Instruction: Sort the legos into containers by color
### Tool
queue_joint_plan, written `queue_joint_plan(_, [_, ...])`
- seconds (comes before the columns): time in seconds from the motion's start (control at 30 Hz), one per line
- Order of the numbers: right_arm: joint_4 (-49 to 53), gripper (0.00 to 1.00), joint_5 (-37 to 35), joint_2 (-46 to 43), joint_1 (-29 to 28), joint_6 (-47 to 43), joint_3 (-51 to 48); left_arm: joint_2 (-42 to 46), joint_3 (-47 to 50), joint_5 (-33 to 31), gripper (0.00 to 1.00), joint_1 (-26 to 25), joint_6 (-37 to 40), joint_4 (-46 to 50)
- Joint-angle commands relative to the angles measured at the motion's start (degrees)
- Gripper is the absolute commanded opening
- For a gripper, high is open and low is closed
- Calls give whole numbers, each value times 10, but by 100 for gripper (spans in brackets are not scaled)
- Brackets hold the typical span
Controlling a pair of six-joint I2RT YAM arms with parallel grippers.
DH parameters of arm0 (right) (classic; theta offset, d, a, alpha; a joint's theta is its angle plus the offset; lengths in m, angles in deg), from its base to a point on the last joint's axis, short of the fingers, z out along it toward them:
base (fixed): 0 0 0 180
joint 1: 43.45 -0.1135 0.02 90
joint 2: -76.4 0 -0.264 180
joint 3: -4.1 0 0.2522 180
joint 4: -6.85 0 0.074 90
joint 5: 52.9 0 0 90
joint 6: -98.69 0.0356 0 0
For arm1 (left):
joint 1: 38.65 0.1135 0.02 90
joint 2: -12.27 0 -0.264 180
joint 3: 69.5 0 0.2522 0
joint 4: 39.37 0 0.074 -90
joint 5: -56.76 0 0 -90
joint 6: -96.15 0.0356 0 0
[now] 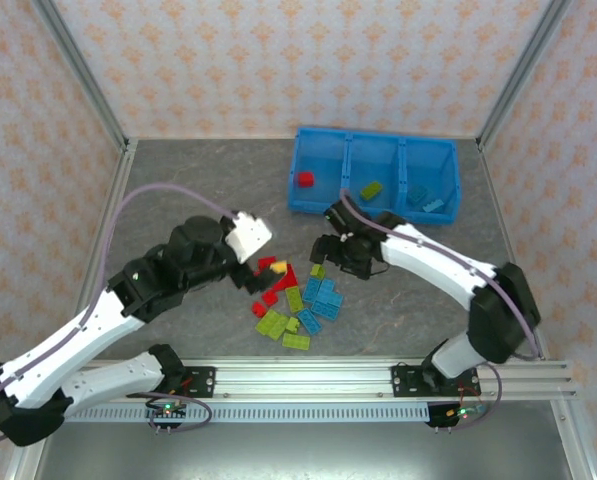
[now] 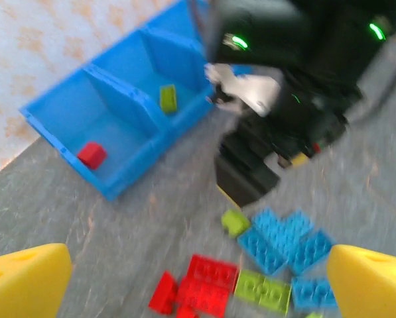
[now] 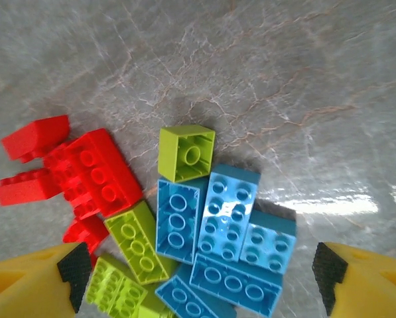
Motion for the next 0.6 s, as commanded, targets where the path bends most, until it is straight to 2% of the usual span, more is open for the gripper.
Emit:
queue_joint_plan(0.0, [-21,89,-48,46,-9,11,32,49,79,9,100,-2,110,4])
queue_joint_plan(0.13, [-22,87,-32,126,-14,12,69,73,168,-4,100,0,126,-57])
queue_joint_plan(0.3, [-13,79,-44,188,-28,15,95,63,216,2,100,3,157,-90])
queue_joint_plan(0.37, [-7,74,-45,209,-28,16,102,56,223,14,100,9,160,-92])
queue_joint_plan(0.57, [-5,48,-64,222,-28,32,94,58,245,35,100,29,161,-118])
